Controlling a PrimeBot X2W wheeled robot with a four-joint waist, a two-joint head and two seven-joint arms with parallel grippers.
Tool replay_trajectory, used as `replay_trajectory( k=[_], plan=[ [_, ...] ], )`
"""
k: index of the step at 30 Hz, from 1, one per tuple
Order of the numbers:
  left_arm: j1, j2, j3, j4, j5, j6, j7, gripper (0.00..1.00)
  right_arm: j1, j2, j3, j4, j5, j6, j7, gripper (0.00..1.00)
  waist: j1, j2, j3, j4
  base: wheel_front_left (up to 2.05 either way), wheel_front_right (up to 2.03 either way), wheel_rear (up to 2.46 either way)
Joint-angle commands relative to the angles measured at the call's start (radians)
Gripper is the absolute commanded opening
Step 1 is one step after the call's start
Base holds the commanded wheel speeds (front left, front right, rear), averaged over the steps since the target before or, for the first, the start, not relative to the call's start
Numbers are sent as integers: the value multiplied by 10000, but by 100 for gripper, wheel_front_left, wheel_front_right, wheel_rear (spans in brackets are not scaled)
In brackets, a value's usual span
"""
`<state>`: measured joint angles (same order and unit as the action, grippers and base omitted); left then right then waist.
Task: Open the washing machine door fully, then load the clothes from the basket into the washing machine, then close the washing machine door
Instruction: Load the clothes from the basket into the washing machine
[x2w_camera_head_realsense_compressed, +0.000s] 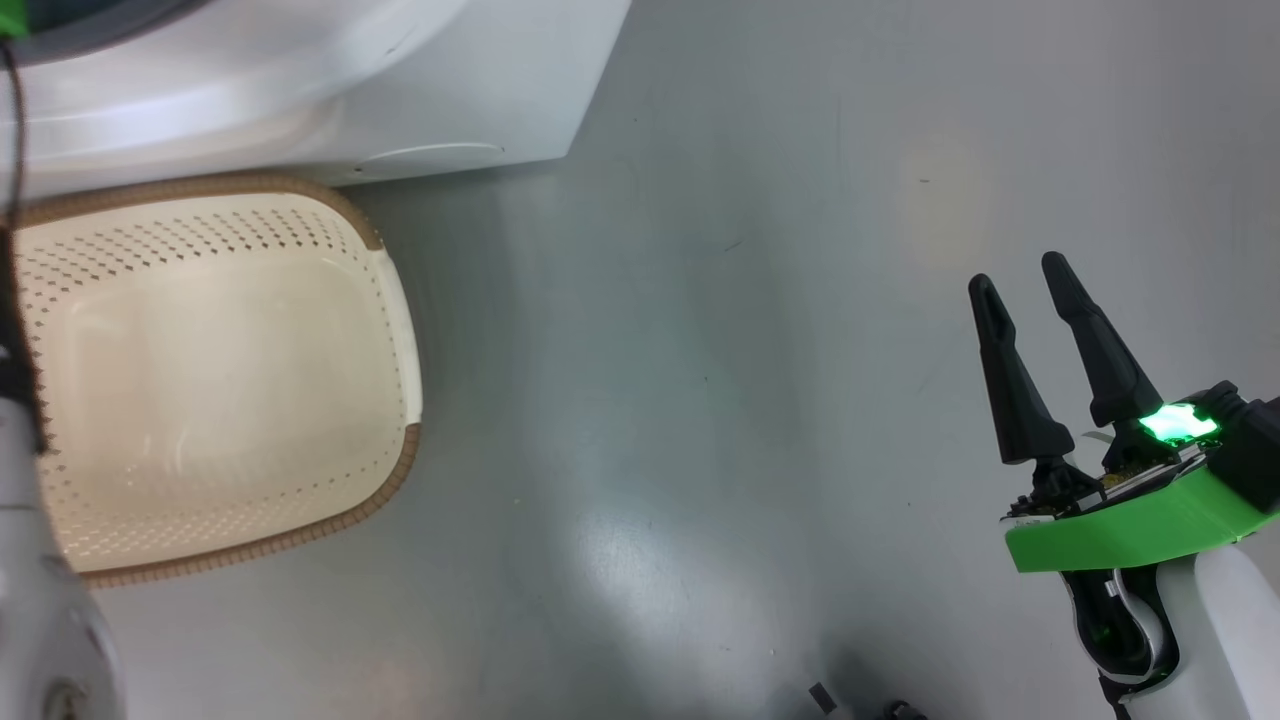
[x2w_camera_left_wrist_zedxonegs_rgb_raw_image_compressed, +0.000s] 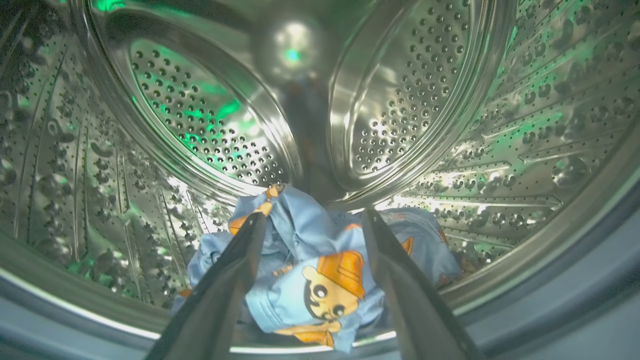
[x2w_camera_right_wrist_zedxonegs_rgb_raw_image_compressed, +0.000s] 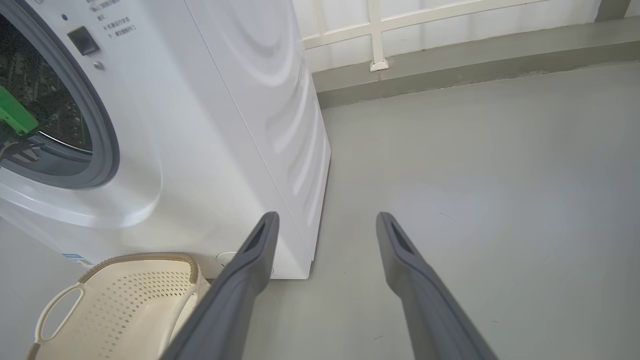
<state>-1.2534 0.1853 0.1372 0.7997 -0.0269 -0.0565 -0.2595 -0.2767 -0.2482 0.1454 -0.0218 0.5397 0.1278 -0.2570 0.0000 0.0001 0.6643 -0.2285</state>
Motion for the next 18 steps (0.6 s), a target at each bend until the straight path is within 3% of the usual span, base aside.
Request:
replay_trajectory(
  k=[1, 18],
  plan=[
    [417, 279, 71, -365, -108, 57, -23, 100, 228, -160, 93, -193, 14, 29, -48, 100, 0, -1, -71, 64, 0, 0, 0],
    [3837, -560, 400, -2003, -287, -119, -23, 100, 899, -642, -332, -171, -159, 29, -48, 100, 0, -1, -1224, 754, 0, 0, 0]
  ],
)
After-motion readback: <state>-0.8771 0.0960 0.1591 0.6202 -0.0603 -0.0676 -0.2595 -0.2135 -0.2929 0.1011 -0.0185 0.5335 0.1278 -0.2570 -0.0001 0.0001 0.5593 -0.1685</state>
